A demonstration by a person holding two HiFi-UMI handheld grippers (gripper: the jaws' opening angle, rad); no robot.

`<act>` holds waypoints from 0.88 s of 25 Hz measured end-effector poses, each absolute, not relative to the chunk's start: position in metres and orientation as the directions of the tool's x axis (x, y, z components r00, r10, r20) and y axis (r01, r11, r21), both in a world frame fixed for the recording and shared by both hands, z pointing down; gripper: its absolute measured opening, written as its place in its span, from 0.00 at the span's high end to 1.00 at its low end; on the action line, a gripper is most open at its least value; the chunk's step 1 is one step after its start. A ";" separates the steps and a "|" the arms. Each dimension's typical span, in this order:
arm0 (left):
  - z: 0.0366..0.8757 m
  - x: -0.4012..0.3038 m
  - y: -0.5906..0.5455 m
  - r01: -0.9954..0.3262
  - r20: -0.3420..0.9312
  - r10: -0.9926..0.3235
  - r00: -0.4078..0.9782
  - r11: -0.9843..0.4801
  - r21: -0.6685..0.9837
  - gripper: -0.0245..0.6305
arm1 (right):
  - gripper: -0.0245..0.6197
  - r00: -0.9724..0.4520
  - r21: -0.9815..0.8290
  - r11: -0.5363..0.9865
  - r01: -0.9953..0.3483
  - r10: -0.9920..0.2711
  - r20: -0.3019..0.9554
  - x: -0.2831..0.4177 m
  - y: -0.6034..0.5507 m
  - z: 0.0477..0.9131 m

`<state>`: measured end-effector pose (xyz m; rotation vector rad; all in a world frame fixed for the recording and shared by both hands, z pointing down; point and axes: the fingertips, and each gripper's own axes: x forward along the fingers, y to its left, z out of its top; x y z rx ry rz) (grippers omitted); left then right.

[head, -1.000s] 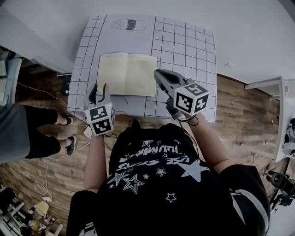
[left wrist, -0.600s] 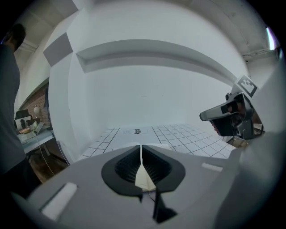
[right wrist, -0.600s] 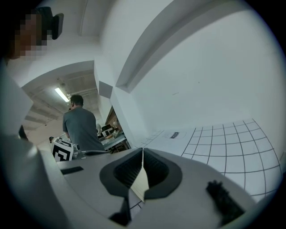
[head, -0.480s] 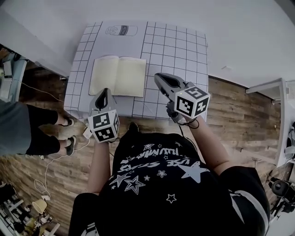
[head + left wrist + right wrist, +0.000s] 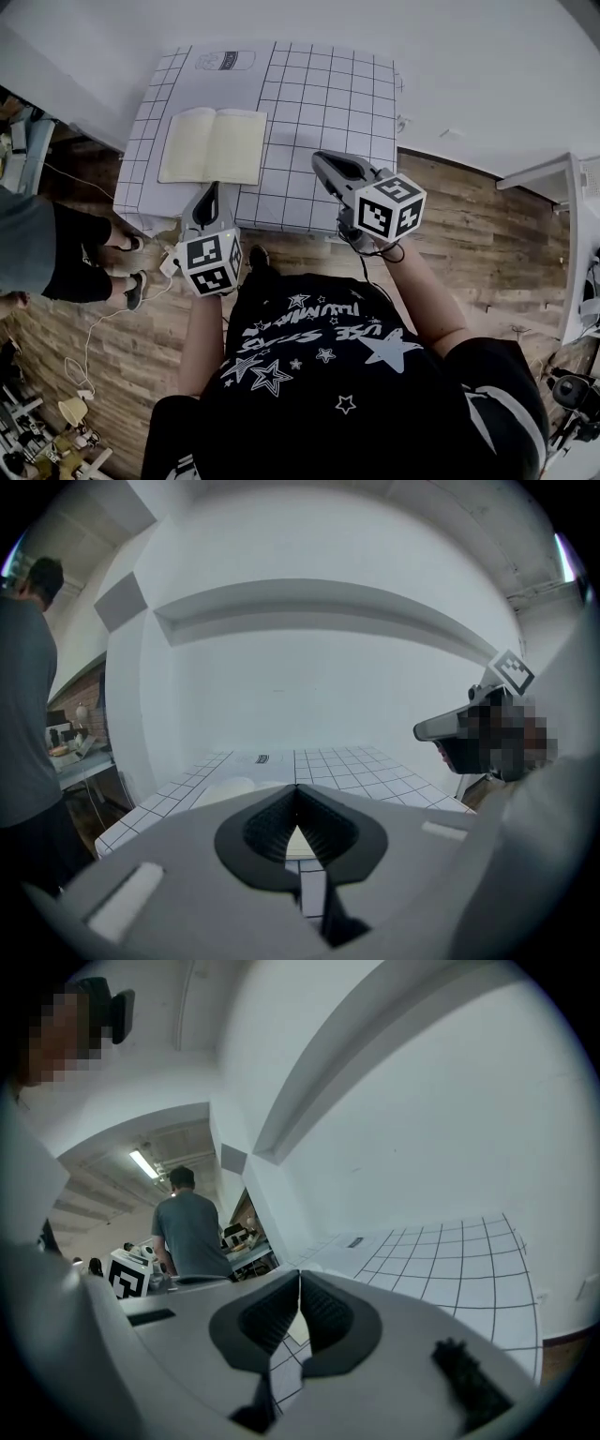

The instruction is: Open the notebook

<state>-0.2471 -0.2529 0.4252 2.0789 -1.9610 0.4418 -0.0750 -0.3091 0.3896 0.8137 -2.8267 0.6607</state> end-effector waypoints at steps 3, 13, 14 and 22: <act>0.420 -0.233 -0.241 -0.999 0.369 -0.929 0.025 -0.038 -0.028 0.95 | 0.94 -0.859 -0.381 0.770 -0.512 -0.460 0.224 -0.060 -0.296 0.391; 0.415 -0.172 -0.175 -0.998 0.365 -0.929 -0.060 0.060 -0.012 0.95 | 0.94 -0.907 -0.392 0.819 -0.420 -0.357 0.224 -0.007 -0.242 0.394; 0.415 -0.168 -0.169 -0.997 0.365 -0.928 -0.073 0.073 -0.012 0.95 | 0.94 -0.912 -0.396 0.822 -0.409 -0.349 0.217 -0.002 -0.238 0.394; 0.409 -0.142 -0.120 -0.993 0.377 -0.919 -0.118 0.118 -0.022 0.95 | 0.94 -0.943 -0.422 0.844 -0.332 -0.279 0.184 0.008 -0.208 0.395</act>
